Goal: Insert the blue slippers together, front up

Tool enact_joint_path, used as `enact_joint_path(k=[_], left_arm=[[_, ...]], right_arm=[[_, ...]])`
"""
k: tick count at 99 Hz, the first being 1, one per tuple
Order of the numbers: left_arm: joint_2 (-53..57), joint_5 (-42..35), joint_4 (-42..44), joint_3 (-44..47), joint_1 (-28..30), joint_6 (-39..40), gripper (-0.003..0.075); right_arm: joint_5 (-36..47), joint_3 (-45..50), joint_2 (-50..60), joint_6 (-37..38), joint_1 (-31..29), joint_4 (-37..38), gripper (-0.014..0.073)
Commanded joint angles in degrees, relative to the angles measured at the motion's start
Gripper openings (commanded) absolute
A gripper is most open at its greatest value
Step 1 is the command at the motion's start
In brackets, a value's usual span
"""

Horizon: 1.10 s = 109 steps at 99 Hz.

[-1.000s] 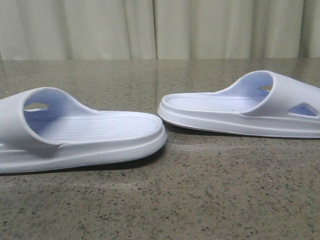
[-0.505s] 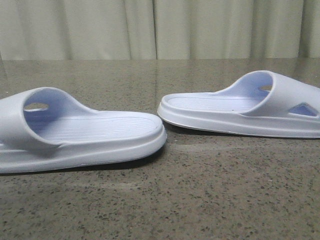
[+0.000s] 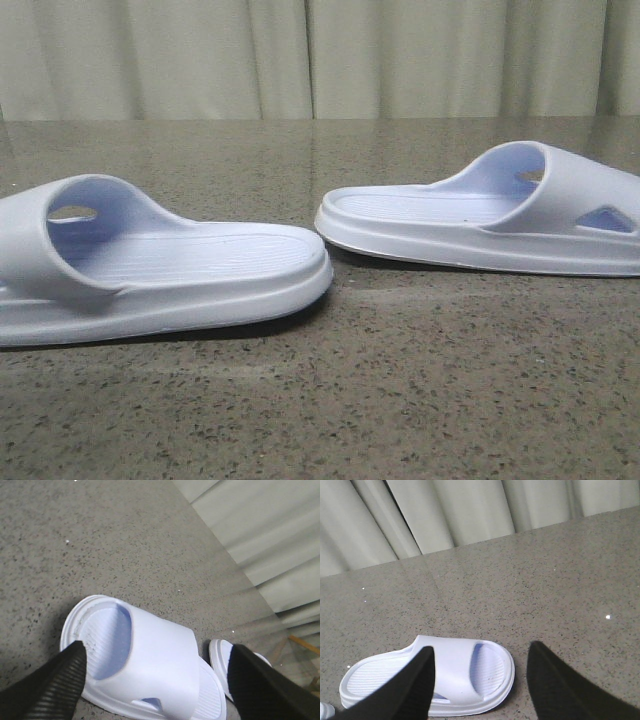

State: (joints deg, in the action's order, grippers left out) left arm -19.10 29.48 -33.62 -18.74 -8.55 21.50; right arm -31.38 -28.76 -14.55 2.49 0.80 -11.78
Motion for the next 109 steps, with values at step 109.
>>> enact_joint_path(k=[109], left_arm=[[-18.62, -10.15, -3.57, 1.00, -0.42, 6.75, 0.0519]], right_arm=[[5.43, -2.05, -1.17, -0.07, 1.12, -0.52, 0.0351]])
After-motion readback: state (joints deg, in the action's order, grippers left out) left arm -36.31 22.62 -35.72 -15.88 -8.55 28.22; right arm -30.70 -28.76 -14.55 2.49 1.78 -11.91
